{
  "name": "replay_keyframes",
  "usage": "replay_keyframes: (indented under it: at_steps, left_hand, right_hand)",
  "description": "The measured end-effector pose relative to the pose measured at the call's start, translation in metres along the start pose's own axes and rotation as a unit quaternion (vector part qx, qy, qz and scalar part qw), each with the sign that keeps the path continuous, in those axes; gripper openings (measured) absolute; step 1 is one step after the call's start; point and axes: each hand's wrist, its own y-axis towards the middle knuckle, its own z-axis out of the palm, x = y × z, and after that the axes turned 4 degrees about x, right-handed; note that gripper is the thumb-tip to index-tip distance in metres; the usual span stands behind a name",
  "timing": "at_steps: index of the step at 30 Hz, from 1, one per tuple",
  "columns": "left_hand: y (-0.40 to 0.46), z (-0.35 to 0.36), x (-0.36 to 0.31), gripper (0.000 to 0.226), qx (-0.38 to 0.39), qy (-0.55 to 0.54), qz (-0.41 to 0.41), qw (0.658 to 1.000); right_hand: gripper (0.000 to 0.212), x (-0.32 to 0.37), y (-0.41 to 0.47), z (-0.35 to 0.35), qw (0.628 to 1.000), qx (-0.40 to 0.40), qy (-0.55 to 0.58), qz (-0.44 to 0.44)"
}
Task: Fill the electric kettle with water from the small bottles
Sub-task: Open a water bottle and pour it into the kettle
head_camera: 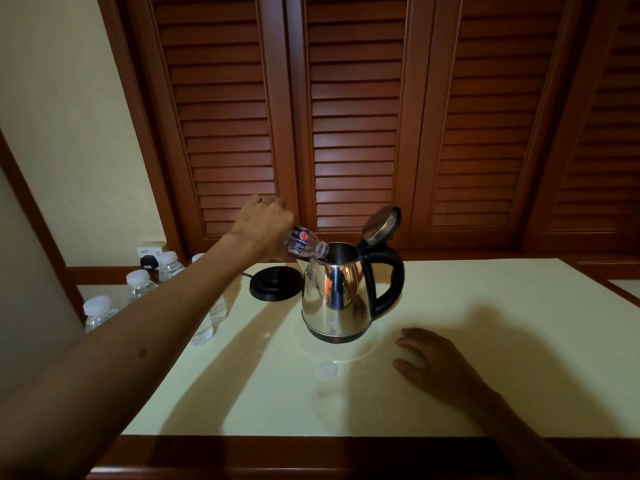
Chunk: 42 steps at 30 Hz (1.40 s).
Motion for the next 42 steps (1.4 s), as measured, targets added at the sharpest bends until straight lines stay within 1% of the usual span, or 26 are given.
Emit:
replay_keyframes:
  at_steps: [6, 10, 12, 16, 21, 26, 28, 30, 32, 33, 35, 37, 38, 40, 42]
  left_hand:
    - [-0.003, 0.000, 0.001, 0.063, -0.018, 0.021, 0.018, 0.999]
    - [-0.002, -0.002, 0.000, 0.062, -0.040, 0.050, 0.042, 0.997]
    - [0.000, -0.004, -0.002, 0.061, -0.046, 0.066, 0.053, 0.995]
    - [0.003, -0.004, -0.003, 0.060, -0.059, 0.084, 0.064, 0.993]
    - [0.002, 0.000, 0.001, 0.062, -0.051, 0.067, 0.059, 0.995]
    - [-0.009, 0.013, 0.000, 0.063, -0.029, -0.003, 0.011, 1.000]
    - [-0.015, 0.020, -0.003, 0.061, -0.047, -0.019, -0.018, 0.999]
    - [-0.021, 0.027, -0.007, 0.062, -0.049, -0.042, -0.051, 0.997]
    - [-0.027, 0.035, -0.012, 0.061, -0.042, -0.083, -0.081, 0.992]
    - [-0.030, 0.039, -0.015, 0.058, -0.035, -0.115, -0.099, 0.988]
    - [-0.038, 0.049, -0.019, 0.047, -0.033, -0.195, -0.131, 0.971]
    - [-0.047, 0.063, -0.024, 0.042, -0.039, -0.281, -0.151, 0.947]
    - [-0.054, 0.070, -0.027, 0.044, -0.041, -0.320, -0.159, 0.933]
    - [-0.069, 0.085, -0.036, 0.048, -0.057, -0.382, -0.170, 0.907]
    - [-0.087, 0.098, -0.044, 0.047, -0.056, -0.457, -0.182, 0.869]
  right_hand:
    - [0.054, 0.002, -0.001, -0.002, 1.000, -0.009, -0.011, 0.000]
    - [0.069, 0.005, -0.001, -0.001, 1.000, -0.004, -0.022, 0.005]
    - [0.071, 0.007, -0.001, -0.002, 1.000, -0.009, -0.021, 0.006]
    - [0.059, 0.011, -0.002, -0.005, 1.000, -0.005, -0.022, 0.007]
    - [0.055, 0.013, -0.003, -0.005, 1.000, -0.004, -0.027, 0.010]
    - [0.062, 0.015, -0.004, -0.005, 0.999, 0.001, -0.026, 0.019]
    - [0.058, 0.017, -0.005, -0.006, 0.999, 0.005, -0.041, 0.012]
    - [0.054, 0.018, -0.006, -0.006, 0.999, 0.005, -0.052, 0.008]
    - [0.056, 0.019, -0.007, -0.007, 0.998, 0.006, -0.068, 0.010]
    - [0.059, 0.020, -0.007, -0.008, 0.997, 0.006, -0.075, 0.013]
    - [0.071, 0.021, -0.008, -0.008, 0.996, -0.002, -0.091, 0.018]
    - [0.075, 0.028, -0.008, -0.007, 0.994, -0.008, -0.105, 0.017]
    - [0.072, 0.033, -0.007, -0.006, 0.994, -0.011, -0.105, 0.017]
    - [0.054, 0.050, -0.004, -0.002, 0.995, -0.007, -0.095, 0.017]
    - [0.042, 0.072, 0.002, 0.004, 0.997, 0.008, -0.074, 0.008]
